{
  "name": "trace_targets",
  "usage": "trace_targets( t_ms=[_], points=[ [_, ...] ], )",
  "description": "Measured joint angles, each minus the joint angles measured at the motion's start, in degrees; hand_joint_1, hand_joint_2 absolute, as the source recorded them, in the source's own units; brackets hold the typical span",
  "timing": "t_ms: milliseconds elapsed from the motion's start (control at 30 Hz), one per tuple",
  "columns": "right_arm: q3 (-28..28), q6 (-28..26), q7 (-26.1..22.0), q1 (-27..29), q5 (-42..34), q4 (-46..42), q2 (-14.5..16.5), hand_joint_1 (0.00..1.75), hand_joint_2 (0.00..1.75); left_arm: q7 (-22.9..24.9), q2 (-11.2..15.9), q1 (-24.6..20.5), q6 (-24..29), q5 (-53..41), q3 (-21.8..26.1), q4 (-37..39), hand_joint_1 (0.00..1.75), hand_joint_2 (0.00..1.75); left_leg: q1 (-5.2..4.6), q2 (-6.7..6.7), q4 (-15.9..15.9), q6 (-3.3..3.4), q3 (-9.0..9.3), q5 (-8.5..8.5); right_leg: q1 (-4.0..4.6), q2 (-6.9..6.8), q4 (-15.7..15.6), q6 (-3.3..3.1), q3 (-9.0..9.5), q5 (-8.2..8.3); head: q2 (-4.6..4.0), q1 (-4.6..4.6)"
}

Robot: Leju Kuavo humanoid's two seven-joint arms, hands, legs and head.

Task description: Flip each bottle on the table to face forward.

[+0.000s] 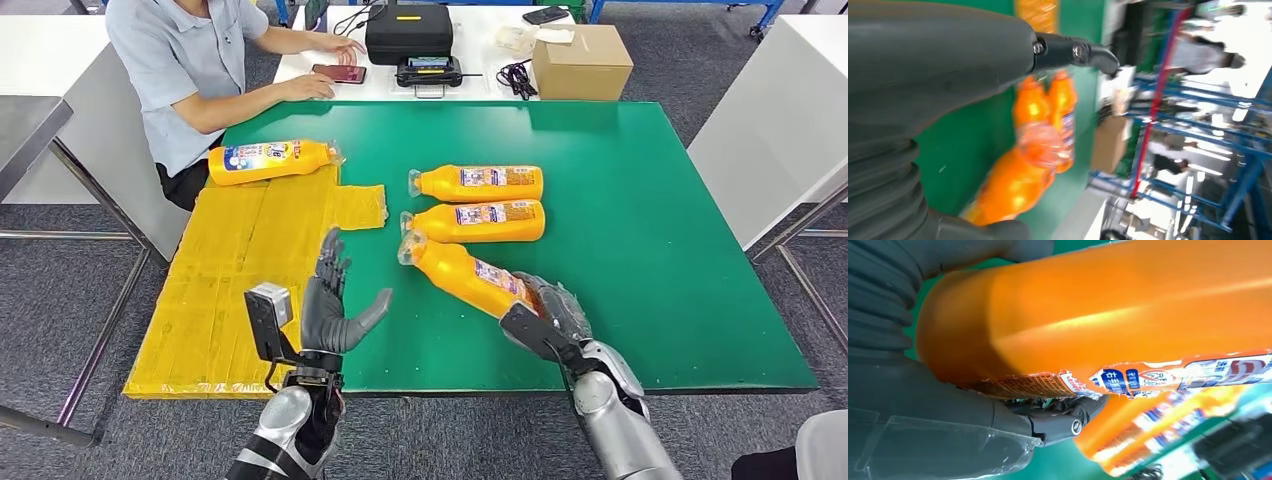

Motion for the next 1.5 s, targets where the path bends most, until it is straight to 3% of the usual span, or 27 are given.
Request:
trace_targets(
  t_ms=[133, 400, 967, 1100, 1267, 1400, 1500],
  points=[
    [0.0, 0.6, -1.7, 0.0, -1.7, -1.6, 1.0, 1.75, 1.75, 2.5, -0.1, -0.7, -3.8, 5.2, 0.0, 3.9, 0.00, 1.75, -0.02, 0.00, 0.0, 0.00, -0.09, 0.00, -0.03, 0.00, 0.0, 0.01, -0.08, 0.01, 0.00, 0.01],
    [1.5, 2.2, -3.3, 0.1, -6.2, -4.8, 4.0, 1.75, 1.75, 1.2, -0.4, -2.6, -3.8, 7.8, -0.3, 10.2, 0.00, 1.75, 0.00, 0.01, 0.0, 0.00, -0.20, 0.00, 0.00, 0.00, 0.0, 0.03, -0.21, 0.03, 0.00, 0.00],
    [7.2, 2.7, -5.4, -0.8, -9.9, -3.8, 7.5, 1.75, 1.75, -3.1, -1.1, -5.3, -8.1, 6.8, -0.7, 12.0, 0.00, 1.75, 0.00, -0.02, 0.0, 0.01, -0.28, 0.01, -0.01, -0.01, 0.0, 0.03, -0.25, 0.03, 0.00, 0.02],
    [8.4, 2.5, -5.6, -1.4, -10.1, -2.8, 7.7, 1.75, 1.75, -2.9, -1.2, -5.5, -11.3, 7.8, -1.3, 11.9, 0.00, 0.00, 0.00, -0.02, 0.0, 0.01, -0.29, 0.01, -0.01, -0.01, 0.0, 0.03, -0.25, 0.03, 0.00, 0.01],
    [9.7, 2.2, -6.4, -3.1, -10.5, -0.6, 8.1, 1.75, 1.75, -2.4, -1.3, -5.9, -13.1, 9.3, -2.3, 12.0, 0.00, 0.00, 0.00, -0.01, 0.0, 0.02, -0.31, 0.02, -0.02, -0.01, 0.0, 0.03, -0.27, 0.03, 0.00, 0.03],
    [11.2, 2.8, -6.9, -4.5, -10.7, 1.1, 9.0, 1.75, 1.75, -2.9, -1.4, -7.0, -13.5, 10.4, -3.3, 12.6, 0.00, 1.75, 0.00, -0.02, 0.0, 0.03, -0.31, 0.03, -0.01, -0.01, 0.0, 0.03, -0.27, 0.03, 0.00, 0.02],
    [12.5, 2.9, -7.0, -5.3, -10.8, 2.4, 9.3, 1.75, 1.75, -3.3, -1.5, -7.5, -13.8, 11.0, -3.7, 12.8, 0.00, 1.75, 0.00, -0.01, 0.0, 0.03, -0.31, 0.03, -0.01, -0.01, 0.0, 0.03, -0.27, 0.03, 0.00, 0.03]
  ],
)
